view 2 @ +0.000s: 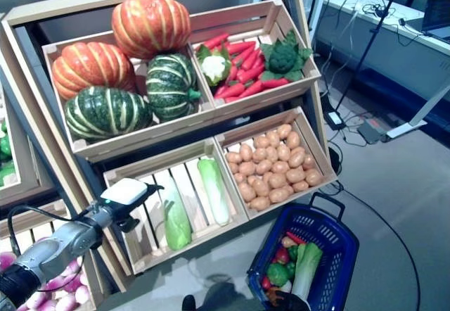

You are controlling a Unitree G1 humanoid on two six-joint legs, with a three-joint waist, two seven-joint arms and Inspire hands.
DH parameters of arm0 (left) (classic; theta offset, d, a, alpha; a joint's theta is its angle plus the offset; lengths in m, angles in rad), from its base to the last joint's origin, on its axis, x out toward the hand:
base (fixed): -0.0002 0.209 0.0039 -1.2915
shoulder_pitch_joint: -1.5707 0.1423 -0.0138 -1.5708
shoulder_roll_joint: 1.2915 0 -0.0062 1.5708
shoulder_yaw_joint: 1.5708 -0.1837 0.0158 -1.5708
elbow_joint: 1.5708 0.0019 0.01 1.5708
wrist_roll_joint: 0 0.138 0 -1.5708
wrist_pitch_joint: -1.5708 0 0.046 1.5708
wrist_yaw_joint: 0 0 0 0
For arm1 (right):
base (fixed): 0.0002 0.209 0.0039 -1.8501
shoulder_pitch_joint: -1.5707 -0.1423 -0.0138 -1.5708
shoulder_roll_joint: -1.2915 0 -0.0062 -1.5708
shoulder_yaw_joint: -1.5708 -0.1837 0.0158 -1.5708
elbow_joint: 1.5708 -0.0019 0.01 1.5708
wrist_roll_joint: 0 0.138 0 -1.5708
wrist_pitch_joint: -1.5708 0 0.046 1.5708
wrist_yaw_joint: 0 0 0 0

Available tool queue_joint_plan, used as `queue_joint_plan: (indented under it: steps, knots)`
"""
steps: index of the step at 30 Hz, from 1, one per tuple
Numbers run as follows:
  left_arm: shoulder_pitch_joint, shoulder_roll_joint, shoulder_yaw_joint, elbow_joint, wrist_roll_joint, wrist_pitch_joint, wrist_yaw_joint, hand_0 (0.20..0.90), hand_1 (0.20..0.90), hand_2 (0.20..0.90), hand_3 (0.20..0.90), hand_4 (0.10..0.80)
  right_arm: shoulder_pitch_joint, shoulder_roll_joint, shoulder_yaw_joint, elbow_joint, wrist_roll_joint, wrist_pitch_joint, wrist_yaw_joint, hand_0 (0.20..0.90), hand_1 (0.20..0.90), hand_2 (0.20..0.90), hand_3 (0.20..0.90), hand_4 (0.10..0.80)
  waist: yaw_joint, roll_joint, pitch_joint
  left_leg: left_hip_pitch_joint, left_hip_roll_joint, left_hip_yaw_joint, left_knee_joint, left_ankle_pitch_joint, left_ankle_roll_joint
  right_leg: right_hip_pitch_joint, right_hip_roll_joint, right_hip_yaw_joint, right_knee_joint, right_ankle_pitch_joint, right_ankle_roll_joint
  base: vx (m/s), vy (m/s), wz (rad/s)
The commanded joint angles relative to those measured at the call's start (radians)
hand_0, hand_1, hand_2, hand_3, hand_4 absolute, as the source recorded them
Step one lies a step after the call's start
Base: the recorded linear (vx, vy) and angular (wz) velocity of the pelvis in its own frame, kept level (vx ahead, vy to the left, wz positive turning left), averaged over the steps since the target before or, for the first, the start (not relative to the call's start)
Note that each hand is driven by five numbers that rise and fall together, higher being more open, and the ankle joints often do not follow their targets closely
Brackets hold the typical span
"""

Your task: Put vegetables into the basket

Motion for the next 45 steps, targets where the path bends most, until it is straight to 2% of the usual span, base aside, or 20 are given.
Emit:
queue_joint_plan:
  steps: [1,6,11,14,19,23,26,29,34,45]
  knots:
    - [-0.184,0.040,0.018,0.028,0.116,0.018,0.110,0.900,0.900,0.900,0.900,0.800,-0.065,-0.051,0.016,-0.001,0.046,-0.053,0.018,0.900,0.900,0.900,0.900,0.800,0.004,-0.001,0.044,0.053,0.041,0.037,0.009,-0.102,-0.028,-0.100,-0.056,0.002,0.004,0.121,0.018,0.016,0.014,0.08]
    - [-0.253,0.029,-0.042,0.132,0.217,0.031,0.256,0.900,0.900,0.900,0.900,0.800,-0.081,-0.069,0.028,-0.001,0.034,-0.074,0.030,0.900,0.900,0.900,0.900,0.800,-0.012,0.005,0.091,0.041,0.049,0.036,0.009,-0.091,-0.027,-0.137,-0.046,0.010,0.071,0.087,0.005,0.005,0.009,0.06]
    - [-0.402,-0.023,-0.156,0.324,0.303,0.006,0.437,0.900,0.900,0.900,0.900,0.800,-0.166,-0.110,0.055,-0.001,0.064,-0.095,0.044,0.900,0.900,0.900,0.900,0.800,-0.024,0.001,0.204,-0.051,0.064,0.021,0.048,-0.054,-0.044,-0.240,-0.022,0.039,0.167,0.058,-0.024,-0.159,-0.024,0.02]
    - [-0.466,-0.035,-0.201,0.386,0.309,0.003,0.513,0.900,0.900,0.900,0.900,0.800,-0.199,-0.120,0.070,-0.002,0.079,-0.110,0.043,0.900,0.900,0.900,0.900,0.800,-0.025,-0.003,0.241,-0.087,0.065,0.015,0.083,-0.054,-0.052,-0.259,-0.015,0.045,0.180,0.050,-0.033,-0.091,-0.049,0.02]
    - [-0.602,-0.070,-0.252,0.501,0.324,0.017,0.621,0.900,0.900,0.900,0.900,0.800,-0.300,-0.135,0.089,-0.008,0.141,-0.149,0.025,0.900,0.900,0.900,0.900,0.800,-0.029,-0.020,0.328,-0.245,0.074,-0.001,0.253,-0.073,-0.058,-0.391,-0.005,0.062,0.310,0.024,-0.062,-0.179,-0.028,0.00]
    - [-0.684,-0.076,-0.263,0.567,0.351,0.038,0.651,0.900,0.900,0.900,0.900,0.800,-0.372,-0.149,0.105,-0.031,0.153,-0.152,0.017,0.900,0.900,0.900,0.900,0.800,-0.034,-0.031,0.379,-0.379,0.089,-0.007,0.421,-0.113,-0.059,-0.510,-0.013,0.085,0.466,-0.018,-0.081,-0.142,0.030,0.06]
    - [-0.730,-0.071,-0.272,0.581,0.373,0.028,0.663,0.900,0.900,0.900,0.900,0.800,-0.399,-0.154,0.106,-0.057,0.173,-0.139,0.006,0.900,0.900,0.900,0.900,0.800,-0.032,-0.040,0.392,-0.447,0.089,-0.015,0.500,-0.142,-0.049,-0.582,-0.019,0.091,0.553,-0.043,-0.085,-0.093,0.020,0.02]
    - [-0.781,-0.067,-0.280,0.599,0.412,0.012,0.704,0.900,0.900,0.900,0.900,0.800,-0.422,-0.164,0.104,-0.093,0.196,-0.124,-0.012,0.900,0.900,0.900,0.900,0.800,-0.032,-0.049,0.418,-0.539,0.092,-0.024,0.598,-0.169,-0.056,-0.658,-0.024,0.093,0.647,-0.070,-0.088,-0.087,0.001,-0.02]
    - [-0.869,-0.056,-0.322,0.611,0.417,0.005,0.721,0.900,0.900,0.900,0.900,0.800,-0.453,-0.181,0.107,-0.118,0.206,-0.107,-0.026,0.900,0.900,0.900,0.900,0.800,-0.042,-0.055,0.446,-0.629,0.089,-0.021,0.696,-0.204,-0.057,-0.745,-0.027,0.108,0.747,-0.095,-0.086,-0.060,0.028,0.02]
    - [-0.977,-0.044,-0.372,0.598,0.486,-0.023,0.732,0.900,0.900,0.900,0.900,0.800,-0.467,-0.219,0.092,-0.161,0.235,-0.104,-0.026,0.900,0.900,0.900,0.900,0.800,-0.054,-0.064,0.449,-0.757,0.087,-0.017,0.800,-0.245,-0.048,-0.890,-0.032,0.117,0.859,-0.111,-0.084,0.001,0.052,-0.01]
